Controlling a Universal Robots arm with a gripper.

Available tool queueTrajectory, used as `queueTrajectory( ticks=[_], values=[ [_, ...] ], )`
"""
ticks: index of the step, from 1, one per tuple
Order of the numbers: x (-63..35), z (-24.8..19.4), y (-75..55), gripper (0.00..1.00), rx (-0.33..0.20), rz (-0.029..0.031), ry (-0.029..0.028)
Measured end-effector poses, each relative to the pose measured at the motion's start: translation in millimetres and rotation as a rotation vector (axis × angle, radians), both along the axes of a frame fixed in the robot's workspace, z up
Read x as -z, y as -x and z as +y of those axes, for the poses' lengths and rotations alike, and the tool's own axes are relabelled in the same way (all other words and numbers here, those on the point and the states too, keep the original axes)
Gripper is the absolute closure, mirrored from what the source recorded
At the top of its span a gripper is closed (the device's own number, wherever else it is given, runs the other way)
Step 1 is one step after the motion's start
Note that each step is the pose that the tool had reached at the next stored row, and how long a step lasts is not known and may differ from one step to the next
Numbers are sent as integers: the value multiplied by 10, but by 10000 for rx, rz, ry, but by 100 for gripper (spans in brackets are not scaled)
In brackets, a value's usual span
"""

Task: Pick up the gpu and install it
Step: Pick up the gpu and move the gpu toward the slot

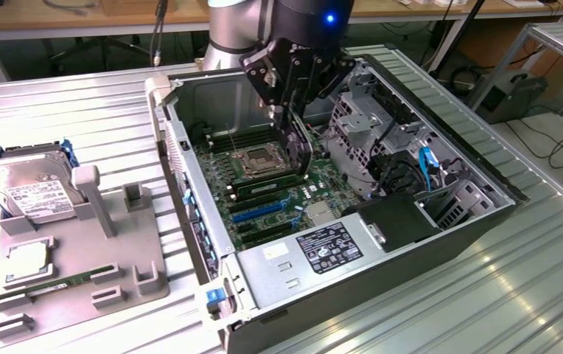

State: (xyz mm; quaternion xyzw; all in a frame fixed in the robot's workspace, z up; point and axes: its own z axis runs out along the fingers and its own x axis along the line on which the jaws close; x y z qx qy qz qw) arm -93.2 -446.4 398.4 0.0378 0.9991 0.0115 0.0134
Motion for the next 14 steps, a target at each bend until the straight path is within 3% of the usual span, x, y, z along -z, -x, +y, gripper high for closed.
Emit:
queueTrajectory(
  ticks=[14],
  values=[
    [26, 0, -11, 74, 0, -1, 9]
  ],
)
